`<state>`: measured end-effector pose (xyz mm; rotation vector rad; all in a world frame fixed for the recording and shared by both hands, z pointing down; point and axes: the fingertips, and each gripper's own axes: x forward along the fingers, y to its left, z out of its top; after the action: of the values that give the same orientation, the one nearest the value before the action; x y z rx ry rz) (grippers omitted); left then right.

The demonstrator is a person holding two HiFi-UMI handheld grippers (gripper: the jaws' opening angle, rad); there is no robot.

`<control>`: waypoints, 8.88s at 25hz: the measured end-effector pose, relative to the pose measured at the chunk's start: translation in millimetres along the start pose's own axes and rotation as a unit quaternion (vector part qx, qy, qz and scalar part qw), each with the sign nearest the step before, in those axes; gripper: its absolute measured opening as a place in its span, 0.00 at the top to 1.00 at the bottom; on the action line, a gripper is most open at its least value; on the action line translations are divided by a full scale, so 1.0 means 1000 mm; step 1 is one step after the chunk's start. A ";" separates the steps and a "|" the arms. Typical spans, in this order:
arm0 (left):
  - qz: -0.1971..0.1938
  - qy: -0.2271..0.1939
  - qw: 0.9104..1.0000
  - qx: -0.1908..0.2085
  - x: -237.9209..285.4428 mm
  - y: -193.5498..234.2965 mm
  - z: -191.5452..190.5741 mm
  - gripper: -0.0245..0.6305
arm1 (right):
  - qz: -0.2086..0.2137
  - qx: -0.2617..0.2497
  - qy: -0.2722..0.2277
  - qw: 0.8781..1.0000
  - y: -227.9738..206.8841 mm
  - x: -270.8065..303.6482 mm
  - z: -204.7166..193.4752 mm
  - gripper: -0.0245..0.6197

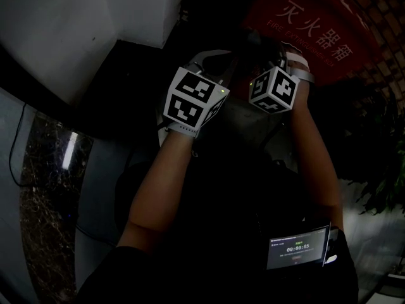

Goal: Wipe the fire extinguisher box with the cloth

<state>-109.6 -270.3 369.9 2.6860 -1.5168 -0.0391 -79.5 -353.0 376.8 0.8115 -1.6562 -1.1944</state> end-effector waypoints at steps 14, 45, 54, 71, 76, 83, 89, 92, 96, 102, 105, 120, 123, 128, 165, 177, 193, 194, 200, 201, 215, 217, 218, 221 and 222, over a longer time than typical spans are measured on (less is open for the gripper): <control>0.020 0.000 1.000 0.004 0.014 0.022 -0.038 0.96 | 0.052 0.049 0.009 0.997 0.073 0.028 -0.013 0.92; 0.063 0.083 0.994 -0.019 0.052 0.058 -0.145 0.96 | 0.211 0.042 0.021 0.976 0.308 0.093 -0.028 0.92; 0.036 0.039 0.998 0.016 0.036 0.034 -0.060 0.96 | 0.136 0.108 -0.023 0.984 0.207 0.034 -0.013 0.92; 0.000 -0.026 0.997 0.074 0.026 -0.045 0.064 0.96 | -0.152 0.064 -0.028 0.986 -0.126 -0.091 -0.031 0.92; -0.011 -0.037 0.997 0.069 0.023 -0.056 0.067 0.96 | -0.191 0.053 -0.020 0.980 -0.164 -0.092 -0.029 0.92; 0.004 -0.033 0.997 0.066 0.026 -0.045 0.059 0.96 | -0.190 0.036 -0.011 0.981 -0.158 -0.068 -0.037 0.92; 0.019 -0.017 0.998 0.062 0.035 -0.034 0.030 0.96 | -0.156 0.037 -0.005 0.987 -0.123 -0.056 -0.041 0.92; 0.020 -0.018 0.997 0.066 0.039 -0.031 0.016 0.96 | -0.133 0.053 0.001 0.990 -0.101 -0.050 -0.049 0.92; 0.008 -0.011 0.998 0.065 0.045 -0.033 -0.002 0.96 | -0.102 0.071 0.009 0.992 -0.064 -0.041 -0.062 0.92; -0.001 0.006 0.998 0.064 0.054 -0.033 -0.030 0.96 | -0.053 0.081 0.012 0.995 -0.007 -0.021 -0.066 0.92; -0.004 0.017 0.998 0.065 0.060 -0.033 -0.043 0.96 | -0.032 0.085 0.013 0.996 0.015 -0.014 -0.069 0.92; 0.018 0.056 0.997 0.056 0.080 -0.011 -0.112 0.96 | 0.074 0.086 0.025 0.993 0.137 0.030 -0.076 0.92; 0.023 0.071 0.996 0.052 0.079 -0.005 -0.125 0.96 | 0.100 0.088 0.033 0.990 0.167 0.039 -0.076 0.92; 0.030 0.078 0.996 0.032 0.076 0.005 -0.134 0.96 | 0.142 0.094 0.041 0.985 0.208 0.050 -0.078 0.92; 0.006 -0.073 0.997 0.028 0.052 -0.033 0.085 0.96 | -0.183 0.119 -0.033 0.975 -0.138 -0.100 -0.097 0.92; 0.011 -0.051 0.997 0.054 0.059 -0.016 0.114 0.96 | -0.170 0.093 0.006 0.981 -0.149 -0.069 -0.110 0.92; -0.027 -0.013 0.996 0.080 0.089 -0.073 0.120 0.96 | -0.044 0.101 0.023 0.994 -0.013 -0.022 -0.114 0.92; -0.026 -0.007 0.996 0.079 0.091 -0.073 0.110 0.96 | -0.035 0.101 0.024 0.994 -0.004 -0.020 -0.114 0.92; -0.019 0.053 0.996 0.067 0.107 -0.065 0.035 0.96 | -0.006 0.112 0.025 0.993 0.037 -0.006 -0.120 0.92; -0.019 0.063 0.996 0.063 0.108 -0.063 0.022 0.96 | 0.000 0.112 0.026 0.993 0.045 -0.004 -0.121 0.92; -0.028 0.112 0.993 0.015 0.113 -0.040 -0.097 0.96 | 0.137 0.047 0.047 0.988 0.202 0.048 -0.129 0.92; -0.026 0.113 0.993 0.000 0.111 -0.037 -0.107 0.96 | 0.157 0.035 0.051 0.986 0.222 0.051 -0.129 0.92; -0.025 0.114 0.993 -0.009 0.110 -0.035 -0.111 0.96 | 0.166 0.029 0.052 0.984 0.232 0.053 -0.128 0.92; -0.023 0.115 0.993 -0.019 0.111 -0.030 -0.117 0.96 | 0.187 0.014 0.058 0.981 0.253 0.063 -0.129 0.92; -0.023 0.117 0.993 -0.017 0.112 -0.031 -0.119 0.96 | 0.195 0.013 0.061 0.979 0.260 0.066 -0.131 0.92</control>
<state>-19.4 -346.2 487.0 2.5905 -1.3719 0.2363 17.7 -374.8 658.4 0.5308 -1.6384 -0.8338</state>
